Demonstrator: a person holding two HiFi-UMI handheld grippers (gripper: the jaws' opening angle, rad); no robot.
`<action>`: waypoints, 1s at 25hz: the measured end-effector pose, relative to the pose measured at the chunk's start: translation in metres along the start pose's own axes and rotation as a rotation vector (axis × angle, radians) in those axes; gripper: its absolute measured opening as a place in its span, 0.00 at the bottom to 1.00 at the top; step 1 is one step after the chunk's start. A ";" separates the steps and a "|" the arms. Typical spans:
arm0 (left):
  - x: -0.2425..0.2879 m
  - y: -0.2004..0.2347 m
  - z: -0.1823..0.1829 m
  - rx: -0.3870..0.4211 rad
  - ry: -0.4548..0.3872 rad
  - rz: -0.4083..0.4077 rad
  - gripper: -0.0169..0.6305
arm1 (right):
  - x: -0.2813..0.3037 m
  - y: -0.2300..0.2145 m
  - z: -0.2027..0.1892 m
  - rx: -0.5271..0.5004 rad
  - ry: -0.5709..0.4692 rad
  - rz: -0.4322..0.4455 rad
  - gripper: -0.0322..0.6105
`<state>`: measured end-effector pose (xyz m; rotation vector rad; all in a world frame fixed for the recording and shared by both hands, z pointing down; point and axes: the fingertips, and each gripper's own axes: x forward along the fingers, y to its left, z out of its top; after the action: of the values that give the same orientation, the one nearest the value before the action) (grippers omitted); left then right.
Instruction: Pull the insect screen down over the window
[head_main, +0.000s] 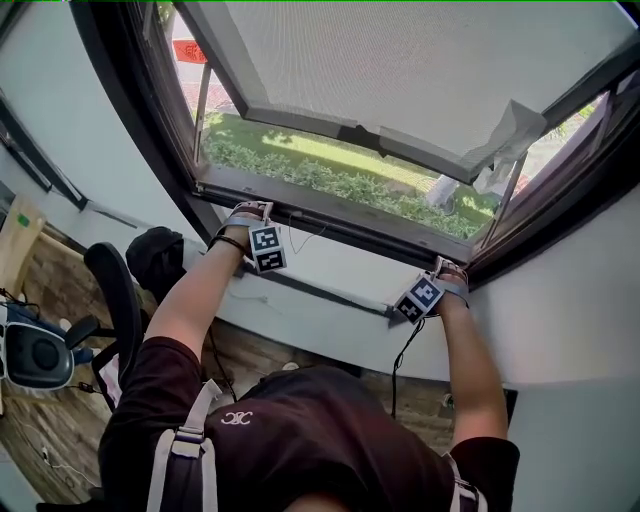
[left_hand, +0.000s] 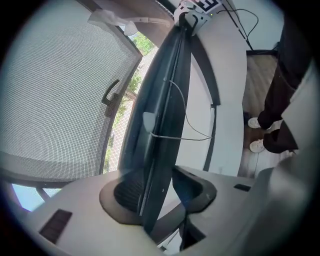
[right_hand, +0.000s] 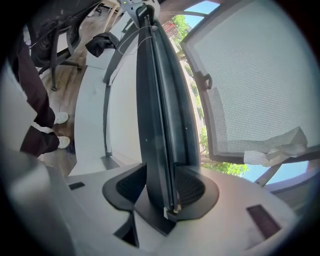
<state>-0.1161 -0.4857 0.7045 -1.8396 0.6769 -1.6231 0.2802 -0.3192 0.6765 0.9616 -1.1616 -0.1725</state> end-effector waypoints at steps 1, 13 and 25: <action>-0.001 0.000 0.000 0.002 0.002 -0.001 0.30 | -0.001 0.000 0.000 0.004 0.000 -0.006 0.33; -0.001 -0.009 -0.001 -0.034 -0.001 0.001 0.42 | -0.003 0.002 0.000 0.029 -0.015 -0.006 0.38; -0.038 0.003 0.015 -0.401 -0.152 0.017 0.35 | -0.036 -0.021 0.030 0.326 -0.316 -0.109 0.29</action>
<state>-0.1059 -0.4597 0.6745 -2.2043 1.0013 -1.3902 0.2474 -0.3278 0.6385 1.3198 -1.4563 -0.2331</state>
